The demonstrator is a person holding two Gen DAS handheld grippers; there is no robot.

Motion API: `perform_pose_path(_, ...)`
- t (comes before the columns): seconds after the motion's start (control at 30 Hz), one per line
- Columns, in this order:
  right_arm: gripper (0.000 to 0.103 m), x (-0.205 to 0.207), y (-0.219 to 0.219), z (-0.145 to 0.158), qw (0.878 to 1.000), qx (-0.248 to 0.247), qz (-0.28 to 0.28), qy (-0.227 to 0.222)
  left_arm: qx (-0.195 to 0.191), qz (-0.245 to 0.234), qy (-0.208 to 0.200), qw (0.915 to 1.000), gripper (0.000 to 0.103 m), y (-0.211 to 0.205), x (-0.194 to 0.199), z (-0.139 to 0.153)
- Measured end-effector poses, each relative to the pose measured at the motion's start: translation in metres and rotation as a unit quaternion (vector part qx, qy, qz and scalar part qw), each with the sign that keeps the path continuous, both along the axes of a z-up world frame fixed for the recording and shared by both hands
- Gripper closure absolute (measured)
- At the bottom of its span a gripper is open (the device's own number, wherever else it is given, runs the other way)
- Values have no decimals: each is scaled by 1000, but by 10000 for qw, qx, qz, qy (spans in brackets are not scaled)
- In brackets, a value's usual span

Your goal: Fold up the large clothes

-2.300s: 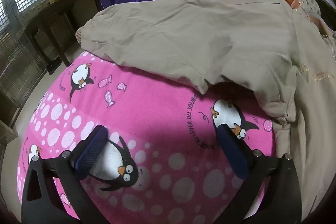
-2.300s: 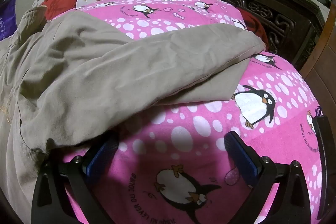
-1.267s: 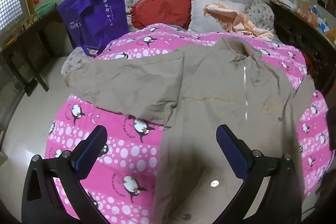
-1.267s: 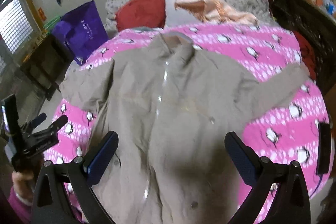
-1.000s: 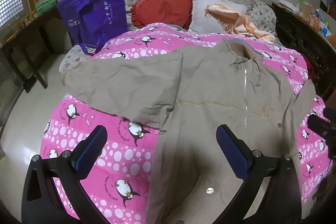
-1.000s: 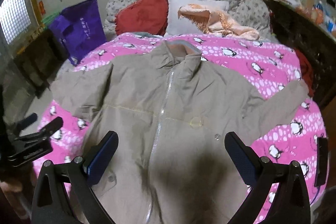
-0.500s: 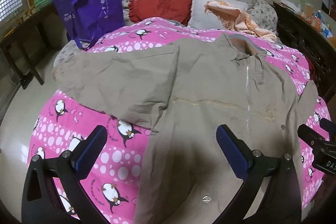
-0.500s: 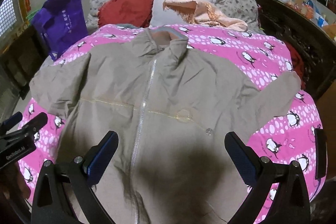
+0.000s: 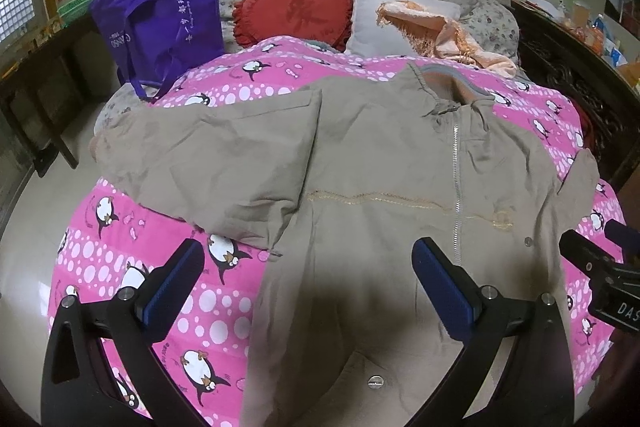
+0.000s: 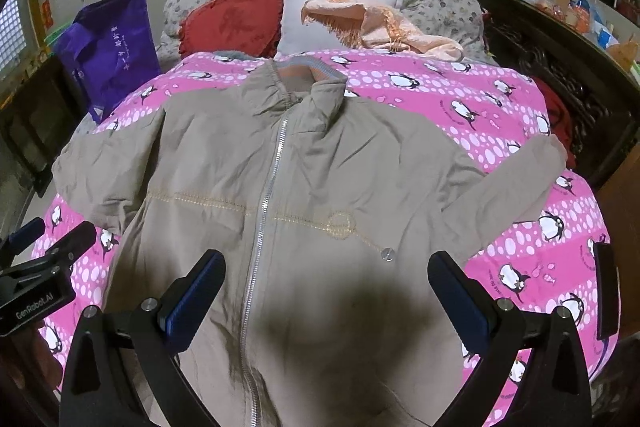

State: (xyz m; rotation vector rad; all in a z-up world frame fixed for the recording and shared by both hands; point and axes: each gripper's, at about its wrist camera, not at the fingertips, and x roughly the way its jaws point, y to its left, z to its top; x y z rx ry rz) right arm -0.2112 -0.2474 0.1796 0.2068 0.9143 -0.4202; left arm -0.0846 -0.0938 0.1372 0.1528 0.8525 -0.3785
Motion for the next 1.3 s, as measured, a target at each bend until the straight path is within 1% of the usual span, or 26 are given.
perform_pose_path(0.23,1,3,1,-6,10000,-37,0,80,51,16,101,9999,0,-2,2,-7)
perform_pose_path(0.5,1,4,2,-9,10000,-38,16,17,35,56,96,9999,0,1,3,-10)
perform_pose_path(0.77,1,4,-1,-14,9999,125,-40,33,103,37,89,9999,0,0,2,-12)
perform_pose_path(1.07,1,5,-2,-18,9998,183,-66,83,111,66,116,9998,0,1,3,-14)
perform_pose_path(1.3,1,4,2,-18,9999,104,-5,69,113,58,138,9998,0,0,3,-16)
